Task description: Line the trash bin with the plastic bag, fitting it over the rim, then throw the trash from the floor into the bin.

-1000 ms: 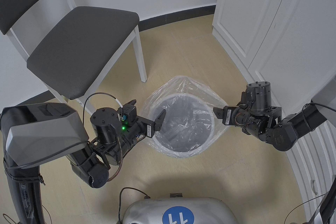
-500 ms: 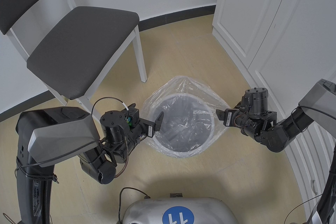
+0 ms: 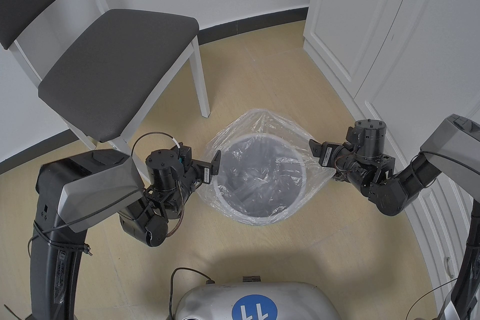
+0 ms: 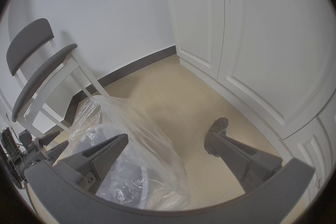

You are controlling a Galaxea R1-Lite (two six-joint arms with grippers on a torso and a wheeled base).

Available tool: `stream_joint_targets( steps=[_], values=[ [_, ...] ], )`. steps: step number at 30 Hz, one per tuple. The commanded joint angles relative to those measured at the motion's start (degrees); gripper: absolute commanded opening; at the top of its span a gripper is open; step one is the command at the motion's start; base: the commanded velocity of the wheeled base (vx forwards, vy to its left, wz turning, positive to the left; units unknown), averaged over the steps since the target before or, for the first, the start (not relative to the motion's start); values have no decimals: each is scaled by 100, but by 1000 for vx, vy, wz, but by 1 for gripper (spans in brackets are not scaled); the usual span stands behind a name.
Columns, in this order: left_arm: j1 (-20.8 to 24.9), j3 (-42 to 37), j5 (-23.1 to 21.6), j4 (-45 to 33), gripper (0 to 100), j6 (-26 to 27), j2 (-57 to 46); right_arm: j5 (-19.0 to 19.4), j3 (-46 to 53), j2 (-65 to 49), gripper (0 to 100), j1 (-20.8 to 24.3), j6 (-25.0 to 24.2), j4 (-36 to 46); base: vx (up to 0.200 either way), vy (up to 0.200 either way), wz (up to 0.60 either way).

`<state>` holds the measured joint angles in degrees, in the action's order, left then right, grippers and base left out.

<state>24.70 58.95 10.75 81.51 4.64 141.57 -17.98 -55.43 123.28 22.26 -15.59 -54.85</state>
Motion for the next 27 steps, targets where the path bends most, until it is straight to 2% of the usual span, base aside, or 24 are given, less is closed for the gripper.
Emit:
stream_joint_targets(
  steps=[1,16,27],
  values=[
    [-97,257,120,-65,100,-16,187,5,-29,143,100,-29,4,-35,0,0,0],
    [-220,661,190,-117,100,-25,354,14,-530,750,100,-257,-58,-44,0,0,0],
    [-220,679,199,-126,100,-25,389,181,-1031,1391,100,-284,-497,-211,0,0,0]
  ],
)
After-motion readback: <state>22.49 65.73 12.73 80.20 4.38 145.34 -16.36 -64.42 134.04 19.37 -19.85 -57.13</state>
